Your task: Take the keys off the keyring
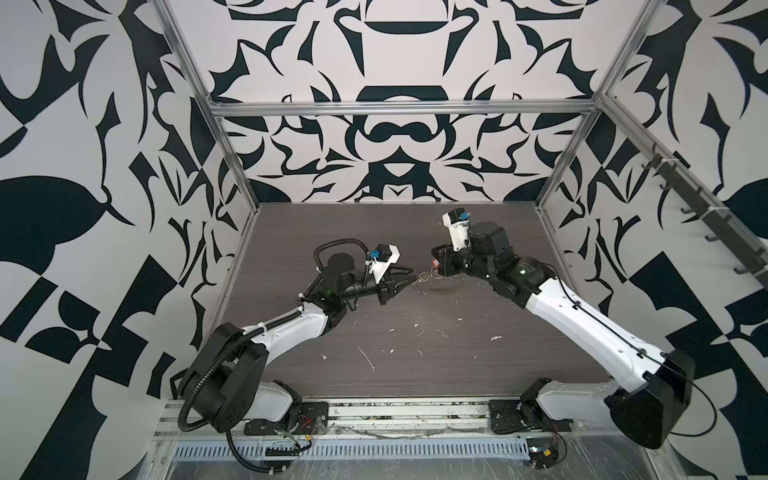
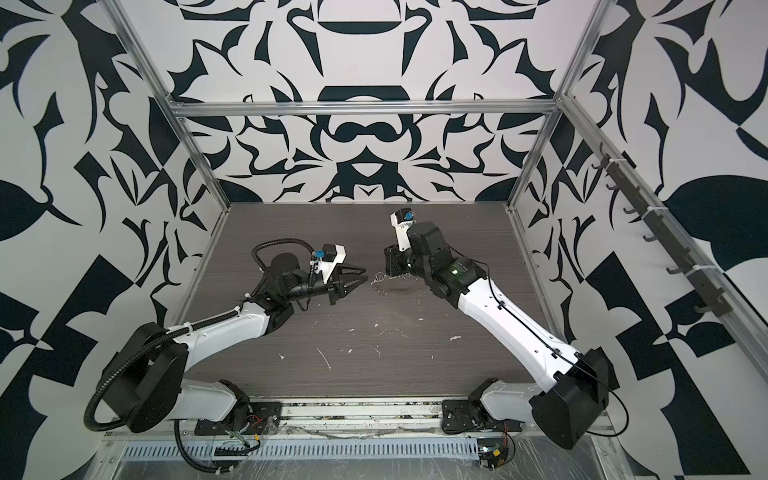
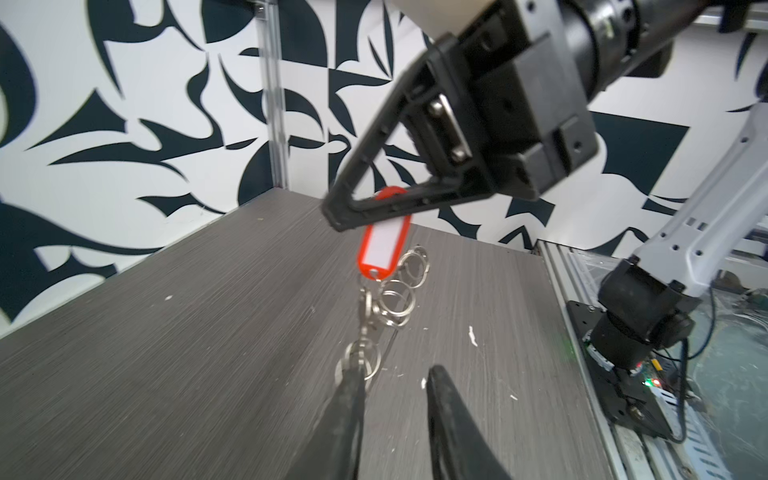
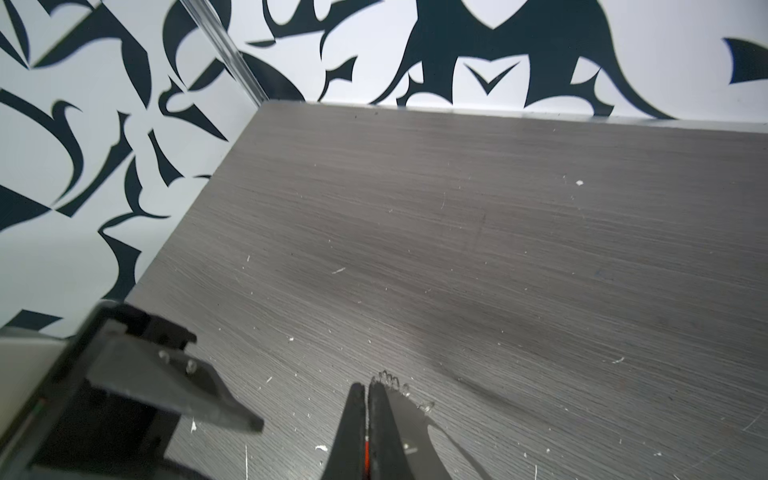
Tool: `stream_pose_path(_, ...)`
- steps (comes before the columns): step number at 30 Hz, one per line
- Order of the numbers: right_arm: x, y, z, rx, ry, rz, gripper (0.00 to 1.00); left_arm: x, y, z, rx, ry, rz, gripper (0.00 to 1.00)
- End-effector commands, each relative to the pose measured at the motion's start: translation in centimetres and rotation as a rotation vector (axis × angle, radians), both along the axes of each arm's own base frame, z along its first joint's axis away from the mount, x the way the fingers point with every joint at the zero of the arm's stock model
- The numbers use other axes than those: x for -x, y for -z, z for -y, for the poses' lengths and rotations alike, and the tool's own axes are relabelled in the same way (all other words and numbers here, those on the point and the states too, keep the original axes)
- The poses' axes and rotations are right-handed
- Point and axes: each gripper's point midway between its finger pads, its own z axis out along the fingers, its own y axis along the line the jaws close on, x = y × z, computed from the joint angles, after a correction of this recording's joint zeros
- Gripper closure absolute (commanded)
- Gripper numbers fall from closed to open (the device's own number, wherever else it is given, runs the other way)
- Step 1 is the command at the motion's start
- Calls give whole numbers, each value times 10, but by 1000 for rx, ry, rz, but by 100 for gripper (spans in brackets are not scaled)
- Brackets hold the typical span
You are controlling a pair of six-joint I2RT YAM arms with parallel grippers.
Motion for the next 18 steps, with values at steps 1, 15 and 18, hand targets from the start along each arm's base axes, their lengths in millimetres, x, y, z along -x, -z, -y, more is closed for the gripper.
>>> stream_pose_path(1,-3,-39,3,-84,30,98,100,6,-21,11,42,32,60,71)
stream_pose_path(15,4,-57,4,-151,29,120,100,2,-11,21,-7,22,104,93)
stream_pose_path(18,6,-59,3,-159,23,123,100,-10,-3,21,-51,-34,131,100)
